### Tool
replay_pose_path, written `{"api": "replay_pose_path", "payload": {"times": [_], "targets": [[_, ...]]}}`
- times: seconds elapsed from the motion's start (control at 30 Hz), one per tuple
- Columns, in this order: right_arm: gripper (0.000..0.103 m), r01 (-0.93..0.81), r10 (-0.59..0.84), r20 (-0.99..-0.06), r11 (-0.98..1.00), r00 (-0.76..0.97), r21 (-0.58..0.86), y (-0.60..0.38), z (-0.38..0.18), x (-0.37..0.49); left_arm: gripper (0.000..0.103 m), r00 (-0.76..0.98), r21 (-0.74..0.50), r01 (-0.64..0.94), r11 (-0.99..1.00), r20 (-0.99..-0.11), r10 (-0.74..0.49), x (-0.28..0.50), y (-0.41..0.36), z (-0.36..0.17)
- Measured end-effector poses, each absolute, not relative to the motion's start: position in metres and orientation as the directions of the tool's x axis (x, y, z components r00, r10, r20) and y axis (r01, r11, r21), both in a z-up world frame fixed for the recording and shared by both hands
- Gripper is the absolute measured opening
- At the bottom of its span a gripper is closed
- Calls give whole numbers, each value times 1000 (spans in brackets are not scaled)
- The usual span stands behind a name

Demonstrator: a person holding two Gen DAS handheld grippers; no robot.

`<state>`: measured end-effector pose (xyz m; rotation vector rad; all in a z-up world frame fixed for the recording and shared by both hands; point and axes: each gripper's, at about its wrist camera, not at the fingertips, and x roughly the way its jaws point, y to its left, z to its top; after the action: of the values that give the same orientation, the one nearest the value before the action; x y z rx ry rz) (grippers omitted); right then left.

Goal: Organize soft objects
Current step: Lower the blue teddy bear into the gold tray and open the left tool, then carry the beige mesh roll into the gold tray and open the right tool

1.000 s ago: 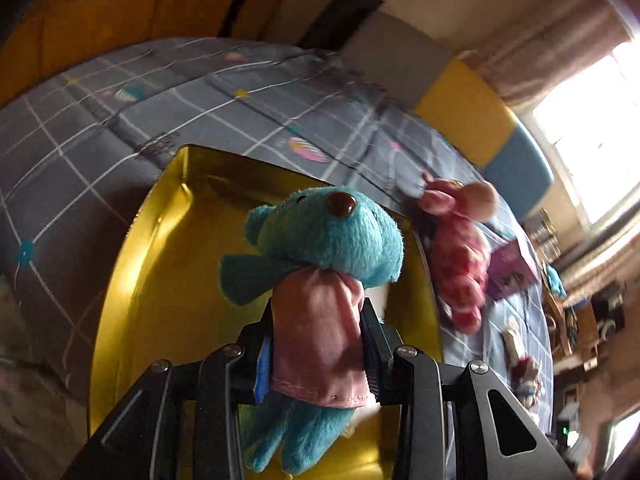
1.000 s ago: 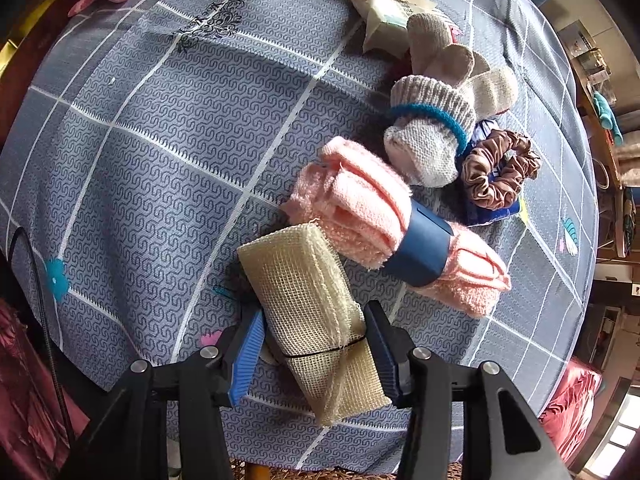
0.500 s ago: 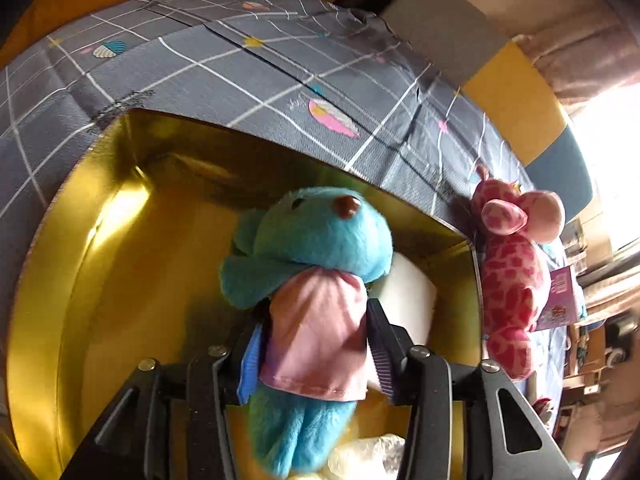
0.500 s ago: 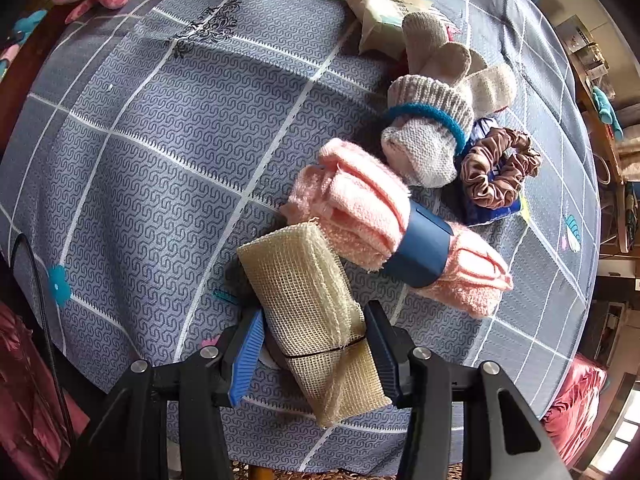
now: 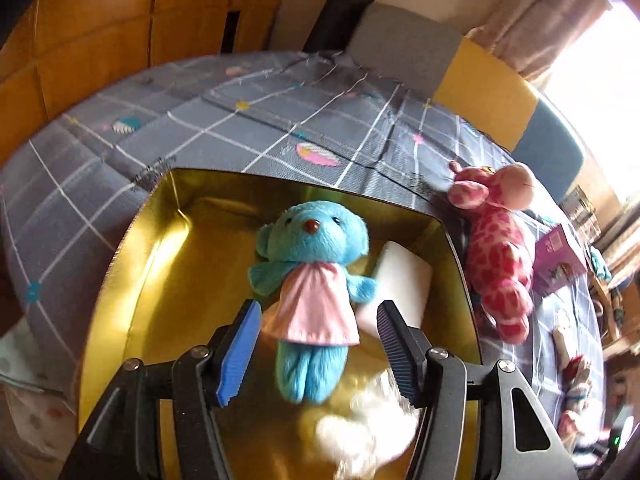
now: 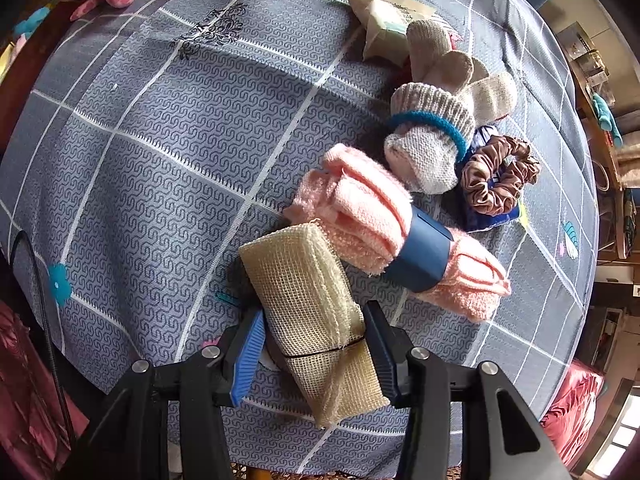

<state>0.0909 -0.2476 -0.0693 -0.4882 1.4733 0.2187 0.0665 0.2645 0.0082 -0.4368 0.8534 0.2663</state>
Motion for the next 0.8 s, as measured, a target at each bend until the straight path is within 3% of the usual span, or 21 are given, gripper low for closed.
{"api": "replay_pose_path", "payload": {"times": [0.8], "targets": [[47,-490,-4,-971,863,239,-124,-231,-23,61,67,677,-130,-335,933,-722,142,0,217,32]]}}
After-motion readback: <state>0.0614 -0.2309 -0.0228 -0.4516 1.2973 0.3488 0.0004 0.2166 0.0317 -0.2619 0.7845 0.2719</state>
